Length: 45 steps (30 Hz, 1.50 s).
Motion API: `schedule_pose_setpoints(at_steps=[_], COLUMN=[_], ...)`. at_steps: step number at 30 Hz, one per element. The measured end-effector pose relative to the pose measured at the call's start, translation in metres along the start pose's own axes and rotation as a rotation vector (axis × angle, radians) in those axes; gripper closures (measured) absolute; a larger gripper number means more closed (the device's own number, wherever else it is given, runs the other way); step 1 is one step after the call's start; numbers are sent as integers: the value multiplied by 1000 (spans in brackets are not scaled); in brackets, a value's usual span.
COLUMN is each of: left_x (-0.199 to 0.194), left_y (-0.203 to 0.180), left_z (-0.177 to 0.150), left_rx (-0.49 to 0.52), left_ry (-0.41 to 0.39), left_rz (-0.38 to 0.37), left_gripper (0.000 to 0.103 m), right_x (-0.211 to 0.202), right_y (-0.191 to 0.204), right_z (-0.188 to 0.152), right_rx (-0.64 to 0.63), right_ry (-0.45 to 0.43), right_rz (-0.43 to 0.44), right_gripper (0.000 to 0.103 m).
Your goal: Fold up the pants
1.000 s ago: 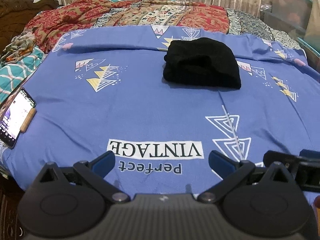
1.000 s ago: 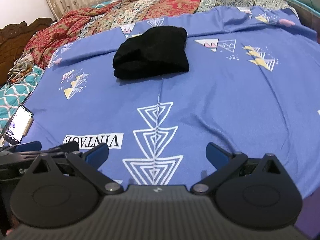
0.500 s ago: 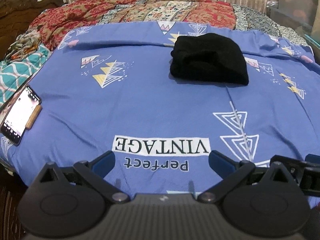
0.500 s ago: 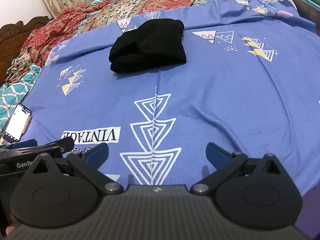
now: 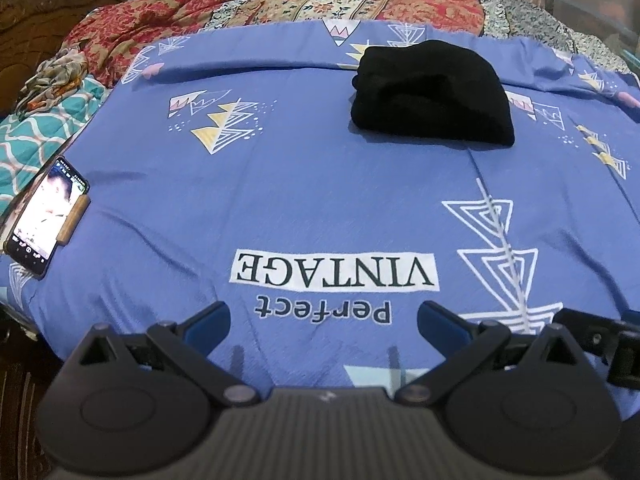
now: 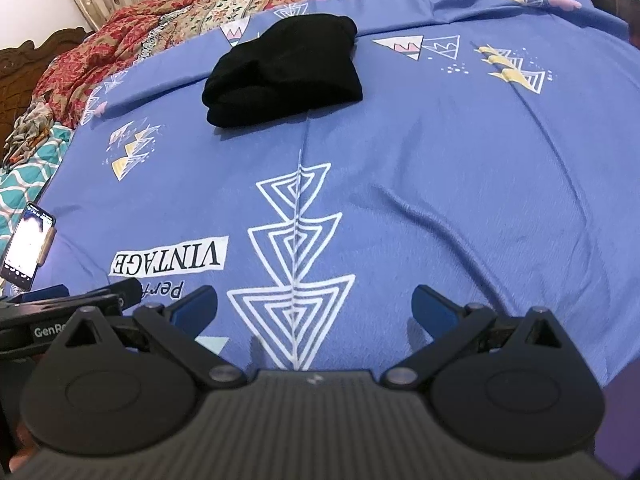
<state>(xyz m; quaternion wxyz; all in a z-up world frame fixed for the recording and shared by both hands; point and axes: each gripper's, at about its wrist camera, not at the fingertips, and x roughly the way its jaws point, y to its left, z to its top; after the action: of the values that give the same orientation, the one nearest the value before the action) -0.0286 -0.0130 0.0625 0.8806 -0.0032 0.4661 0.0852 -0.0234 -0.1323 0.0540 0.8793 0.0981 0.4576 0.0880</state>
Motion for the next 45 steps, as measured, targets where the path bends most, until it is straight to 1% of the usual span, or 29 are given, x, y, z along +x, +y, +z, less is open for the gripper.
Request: schedule_pose_setpoints(at_steps=[7,12,16,36,45], left_x=[4,8,7,13,15], left_y=[-2,3,5,-4,-3], left_z=[-1,-2,-2,-5,-6], left_rx=[10,-14,-24,9,9], left_ry=[15,37,34,65,73], left_rz=[14,7,4,38,43], left_gripper=[0,0,0,0,0], right_x=[3,3,4,5,6], right_y=[-3,-4,-4,-3,-2], right_z=[-1,-1,-1,-2,-3], right_rx=[16,11,6,-35,-38], right_ry=[15,19,17,-4,3], right_rz=[3,0,-6,-69,-76], right_gripper=[0,0,0,0,0])
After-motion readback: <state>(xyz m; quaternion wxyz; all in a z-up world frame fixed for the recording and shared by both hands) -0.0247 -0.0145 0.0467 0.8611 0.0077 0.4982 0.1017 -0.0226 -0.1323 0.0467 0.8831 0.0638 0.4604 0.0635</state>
